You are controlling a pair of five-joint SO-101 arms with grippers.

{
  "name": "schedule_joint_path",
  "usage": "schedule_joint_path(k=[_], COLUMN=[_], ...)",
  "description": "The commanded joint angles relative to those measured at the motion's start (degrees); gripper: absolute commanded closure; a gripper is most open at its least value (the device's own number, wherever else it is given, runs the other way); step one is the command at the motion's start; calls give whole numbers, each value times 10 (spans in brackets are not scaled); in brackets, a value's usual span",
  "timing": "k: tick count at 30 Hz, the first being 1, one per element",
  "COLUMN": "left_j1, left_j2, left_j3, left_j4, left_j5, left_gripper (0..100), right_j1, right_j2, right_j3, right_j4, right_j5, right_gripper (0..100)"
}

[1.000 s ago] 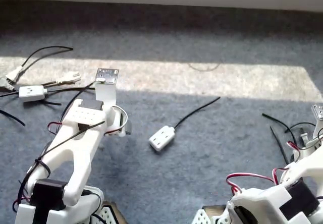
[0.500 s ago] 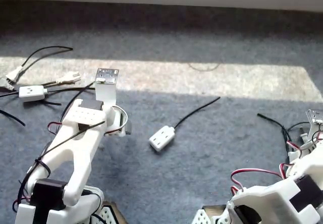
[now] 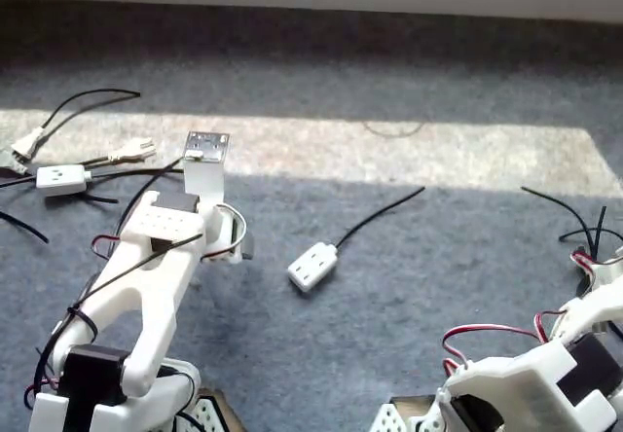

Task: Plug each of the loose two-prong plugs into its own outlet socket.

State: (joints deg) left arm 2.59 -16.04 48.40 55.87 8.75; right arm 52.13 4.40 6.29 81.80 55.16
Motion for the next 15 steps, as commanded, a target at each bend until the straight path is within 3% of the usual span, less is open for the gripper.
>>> schedule_joint_path(k=[1,5,8,11,15], left_j1=[-7,-7,-8,-9,-9], left_j2=[-17,-17,-17,-17,-17], left_j3=[-11,-11,-11,-11,-11], left_j4=[-7,-7,-7,-7,-7], left_j5=[6,6,6,6,6], left_gripper=[752,752,752,752,752], right_j1=[-29,-64,-80,-69,-4], right_j2=[-8,-8,-5,-3,-2], right_j3=[-66,-115,-117,-107,-79], right_j4=[62,158,172,124,7], right_j5=[3,3,2,2,4], right_gripper=[992,992,992,992,992])
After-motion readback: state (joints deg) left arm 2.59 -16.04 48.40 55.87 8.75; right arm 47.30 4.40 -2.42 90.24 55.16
